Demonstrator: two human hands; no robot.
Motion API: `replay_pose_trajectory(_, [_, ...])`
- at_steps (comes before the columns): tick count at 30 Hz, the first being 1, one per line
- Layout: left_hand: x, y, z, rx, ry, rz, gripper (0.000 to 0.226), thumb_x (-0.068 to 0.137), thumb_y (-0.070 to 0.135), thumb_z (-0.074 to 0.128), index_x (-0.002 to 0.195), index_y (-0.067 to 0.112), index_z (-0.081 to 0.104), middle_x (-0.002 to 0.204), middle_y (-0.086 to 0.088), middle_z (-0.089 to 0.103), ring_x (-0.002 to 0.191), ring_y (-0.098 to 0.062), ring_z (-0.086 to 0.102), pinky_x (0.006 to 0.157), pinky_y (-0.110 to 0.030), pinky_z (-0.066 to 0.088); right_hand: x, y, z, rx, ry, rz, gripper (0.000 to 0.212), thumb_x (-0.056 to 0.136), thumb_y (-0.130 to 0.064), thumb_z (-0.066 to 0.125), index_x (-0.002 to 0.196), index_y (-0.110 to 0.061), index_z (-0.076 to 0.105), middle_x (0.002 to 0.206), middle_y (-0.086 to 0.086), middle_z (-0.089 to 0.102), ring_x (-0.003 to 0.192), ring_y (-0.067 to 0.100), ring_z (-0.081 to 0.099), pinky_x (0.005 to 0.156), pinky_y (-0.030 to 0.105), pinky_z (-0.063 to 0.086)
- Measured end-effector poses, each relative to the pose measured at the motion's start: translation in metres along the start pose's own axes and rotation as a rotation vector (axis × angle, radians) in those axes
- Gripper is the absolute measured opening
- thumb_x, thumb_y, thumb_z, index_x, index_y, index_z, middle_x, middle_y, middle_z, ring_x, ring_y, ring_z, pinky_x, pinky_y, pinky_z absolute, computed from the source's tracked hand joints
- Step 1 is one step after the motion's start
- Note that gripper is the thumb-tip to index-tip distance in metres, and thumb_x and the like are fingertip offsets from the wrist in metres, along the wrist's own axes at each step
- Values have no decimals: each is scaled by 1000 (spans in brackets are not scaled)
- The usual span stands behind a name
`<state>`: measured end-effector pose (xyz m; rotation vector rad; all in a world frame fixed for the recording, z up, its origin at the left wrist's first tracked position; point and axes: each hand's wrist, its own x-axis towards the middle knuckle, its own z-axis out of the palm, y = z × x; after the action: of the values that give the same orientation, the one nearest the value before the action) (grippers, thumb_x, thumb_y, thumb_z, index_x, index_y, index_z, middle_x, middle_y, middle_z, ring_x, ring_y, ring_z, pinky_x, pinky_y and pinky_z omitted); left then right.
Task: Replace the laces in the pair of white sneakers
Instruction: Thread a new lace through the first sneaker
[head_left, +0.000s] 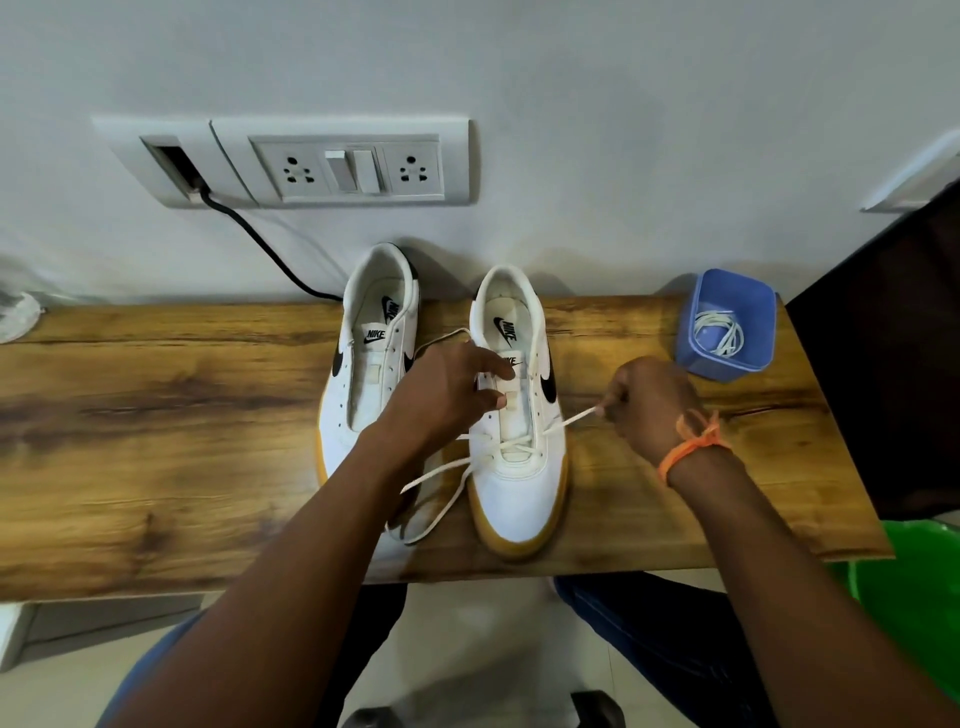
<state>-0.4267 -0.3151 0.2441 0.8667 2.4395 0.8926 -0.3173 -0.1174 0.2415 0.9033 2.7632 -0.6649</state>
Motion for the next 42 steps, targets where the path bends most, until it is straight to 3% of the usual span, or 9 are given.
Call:
replay_pose_trajectory(4, [0,1,-1,-49,-6,-26,28,82,18,79,109,22,75,115,-1,69,101,-15,63,91,-35,53,8,20,-19,-44,159,103,10,82,-14,76,80,-5,73,79,13,69,76,29,64,66,30,49])
replay_pose_trajectory(8, [1,1,-2,-60,-11,-43,29,81,18,80,109,24,75,116,0,68,99,-13,64,90,-33,53,-5,-6,-9,258,-76,-39,19,72,-23,84,82,-12,72,78,2,70,76,19,67,69,33,54])
replay_pose_trajectory(12, [2,1,-1,-45,-13,-45,30,81,18,79,110,24,75,117,0,68,98,-13,63,89,-30,51,-18,-28,10,232,-137,-133,20,68,-24,88,80,-16,74,73,-8,65,71,5,62,60,15,43])
replay_pose_trajectory(18, [1,2,-1,-36,-4,-50,30,81,17,80,110,23,75,117,-1,68,96,-12,61,90,-33,52,-17,-31,26,130,-75,-148,10,72,-10,83,68,-11,74,70,2,71,69,16,66,69,27,52])
replay_pose_trajectory(24, [-1,4,-1,-37,7,-73,31,80,17,81,109,24,75,116,-1,68,95,-14,62,88,-35,53,9,16,-19,62,114,119,6,77,-12,79,75,-9,75,83,9,72,80,26,65,70,29,48])
replay_pose_trajectory(26, [-1,4,-1,-36,2,-69,32,80,16,80,110,24,74,116,-1,67,94,-13,61,88,-32,52,8,21,-24,43,162,113,13,75,-14,82,84,-8,75,91,12,72,82,27,65,73,31,50])
replay_pose_trajectory(29, [0,3,-1,-36,-4,-77,32,80,17,80,111,25,74,118,-1,66,96,-15,62,89,-32,52,-6,-2,-19,228,-13,23,36,73,-17,85,106,-10,70,104,10,68,79,28,69,69,41,59])
replay_pose_trajectory(33, [1,2,0,-28,-4,-70,32,80,16,80,111,24,74,118,-2,66,93,-13,61,86,-28,49,-23,-30,5,428,-249,26,22,75,-11,83,90,-7,68,77,10,70,59,20,70,47,35,58])
replay_pose_trajectory(42, [2,-1,1,-28,-7,-60,32,80,17,80,111,25,74,118,-1,66,94,-13,61,84,-26,48,-1,-1,-10,249,-53,105,20,79,-14,79,67,-8,65,70,12,68,57,29,69,62,45,61])
